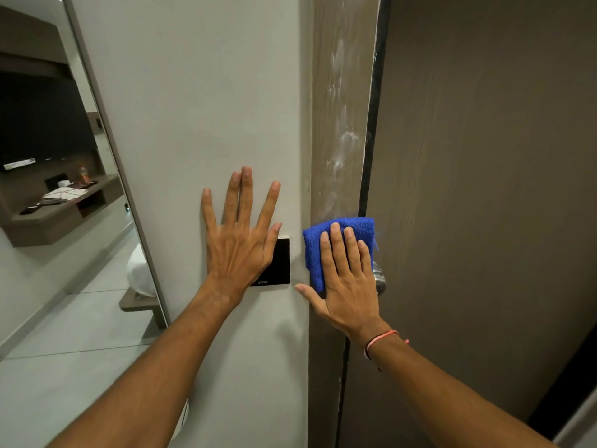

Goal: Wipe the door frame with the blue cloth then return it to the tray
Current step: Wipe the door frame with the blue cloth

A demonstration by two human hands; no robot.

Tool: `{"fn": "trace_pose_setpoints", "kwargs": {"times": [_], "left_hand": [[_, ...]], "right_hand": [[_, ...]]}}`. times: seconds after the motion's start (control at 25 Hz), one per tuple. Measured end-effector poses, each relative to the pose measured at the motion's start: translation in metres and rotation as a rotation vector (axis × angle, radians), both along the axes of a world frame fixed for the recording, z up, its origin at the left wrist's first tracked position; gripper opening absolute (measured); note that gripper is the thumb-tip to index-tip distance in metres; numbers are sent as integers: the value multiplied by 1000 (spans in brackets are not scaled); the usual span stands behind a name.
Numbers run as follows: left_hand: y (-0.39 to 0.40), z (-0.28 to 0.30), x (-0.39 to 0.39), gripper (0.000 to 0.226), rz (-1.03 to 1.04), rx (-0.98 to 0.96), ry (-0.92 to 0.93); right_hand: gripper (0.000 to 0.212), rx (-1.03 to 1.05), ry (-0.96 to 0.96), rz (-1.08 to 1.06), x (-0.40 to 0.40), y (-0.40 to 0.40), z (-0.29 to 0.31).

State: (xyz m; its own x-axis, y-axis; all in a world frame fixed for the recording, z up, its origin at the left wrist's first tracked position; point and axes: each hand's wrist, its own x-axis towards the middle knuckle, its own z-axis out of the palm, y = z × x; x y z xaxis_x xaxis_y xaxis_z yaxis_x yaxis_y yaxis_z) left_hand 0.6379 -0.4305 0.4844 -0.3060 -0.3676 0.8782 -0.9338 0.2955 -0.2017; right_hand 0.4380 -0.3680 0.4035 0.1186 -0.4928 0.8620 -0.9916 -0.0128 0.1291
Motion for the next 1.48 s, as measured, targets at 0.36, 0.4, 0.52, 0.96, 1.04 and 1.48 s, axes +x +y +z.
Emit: {"fn": "trace_pose_setpoints", "kwargs": {"times": [0.36,0.4,0.52,0.96,1.04,1.48], "left_hand": [[-19,85,-8,66,12,-138,73],[-21,101,-8,65,10,-152,75],[-22,144,-7,64,1,-182,73],[-21,293,-15,73,4,-236,79],[-21,309,-19,74,-5,-240,83],[-31,311,-20,71,-9,-301,91]], "right_hand": [[96,-104,-69,0,12,-11,89],[95,-125,-73,3,12,-13,109],[91,-178,-84,18,16,-14,163],[93,-334,-107,21,22,-30,411],[94,-302,-97,31,21,-27,447],[89,-300,-120,2,7,-22,260]]}}
